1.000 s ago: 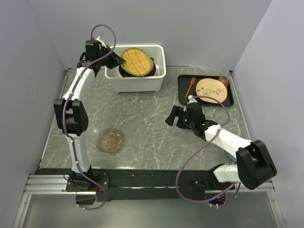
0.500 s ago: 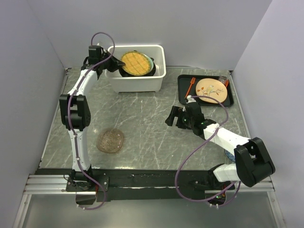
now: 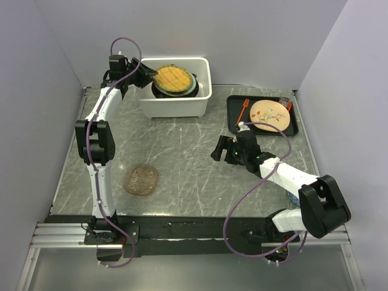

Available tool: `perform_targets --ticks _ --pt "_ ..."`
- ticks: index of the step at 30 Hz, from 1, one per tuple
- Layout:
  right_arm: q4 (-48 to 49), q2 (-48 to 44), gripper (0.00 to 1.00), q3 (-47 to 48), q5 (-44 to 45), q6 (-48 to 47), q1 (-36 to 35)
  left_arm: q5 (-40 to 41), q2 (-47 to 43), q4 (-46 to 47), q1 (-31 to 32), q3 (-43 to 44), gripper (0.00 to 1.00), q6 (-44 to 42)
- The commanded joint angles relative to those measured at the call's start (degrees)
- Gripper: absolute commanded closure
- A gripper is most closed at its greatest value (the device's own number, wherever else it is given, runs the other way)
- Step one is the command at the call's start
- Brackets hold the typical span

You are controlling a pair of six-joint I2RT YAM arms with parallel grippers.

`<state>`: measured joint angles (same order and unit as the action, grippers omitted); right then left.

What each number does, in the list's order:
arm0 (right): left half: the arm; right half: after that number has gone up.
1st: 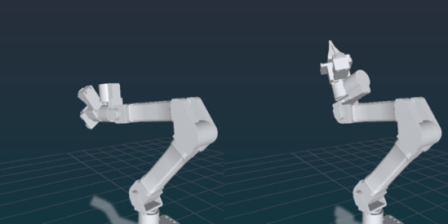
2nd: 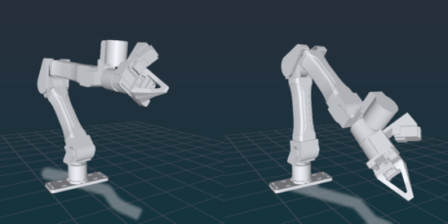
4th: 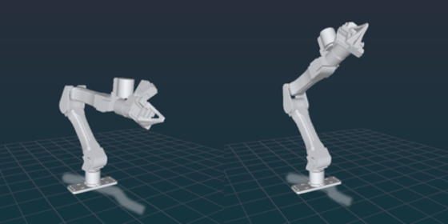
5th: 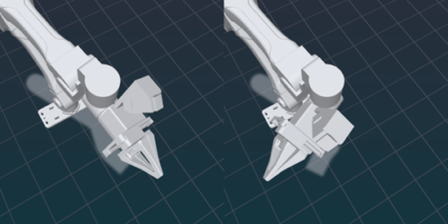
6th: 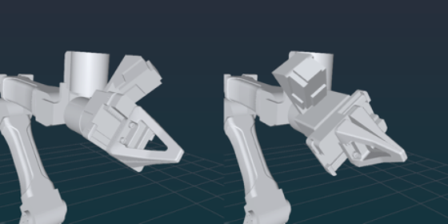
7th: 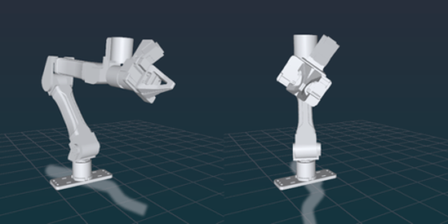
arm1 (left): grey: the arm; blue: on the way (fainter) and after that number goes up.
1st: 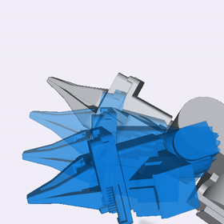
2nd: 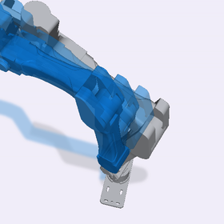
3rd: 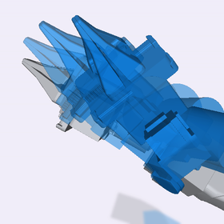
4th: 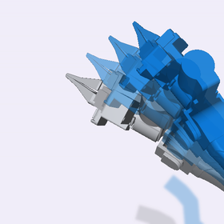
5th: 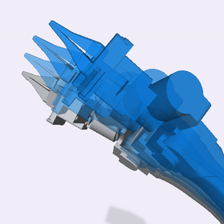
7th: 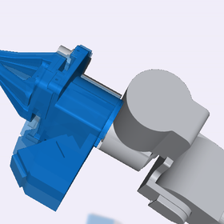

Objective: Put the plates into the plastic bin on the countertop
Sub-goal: Place the plate in the plastic bin, then pick up the plate at the center of the board.

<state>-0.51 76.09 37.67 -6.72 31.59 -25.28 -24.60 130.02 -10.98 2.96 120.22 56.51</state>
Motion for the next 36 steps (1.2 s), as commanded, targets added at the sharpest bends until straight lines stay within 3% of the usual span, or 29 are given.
perform_targets --ticks 1,6,16,20,23,36 --pt "0.9 0.1 0.0 2.5 0.1 -0.7 -0.6 -1.8 -1.9 1.5 -0.7 3.3 0.44 -0.8" --pt "0.9 -0.4 0.0 2.3 0.0 -0.6 -0.7 2.8 -7.9 0.6 -1.1 -1.8 0.32 -3.2" --pt "-1.4 1.2 0.0 7.4 -2.9 -2.5 -5.5 7.2 -27.1 0.1 -1.5 -20.7 0.23 -10.5" --pt "-2.6 4.9 0.0 11.8 -5.4 -3.3 -8.8 10.2 -35.1 1.8 -1.6 -33.9 0.12 -12.5" --pt "-3.6 8.3 0.0 15.8 -7.9 -3.9 -11.8 13.8 -39.5 0.4 -1.6 -38.7 0.1 -14.8" --pt "-6.3 27.9 0.06 34.5 -21.0 -3.1 -21.7 16.0 -49.9 -2.5 -2.1 -47.5 0.06 -19.5"
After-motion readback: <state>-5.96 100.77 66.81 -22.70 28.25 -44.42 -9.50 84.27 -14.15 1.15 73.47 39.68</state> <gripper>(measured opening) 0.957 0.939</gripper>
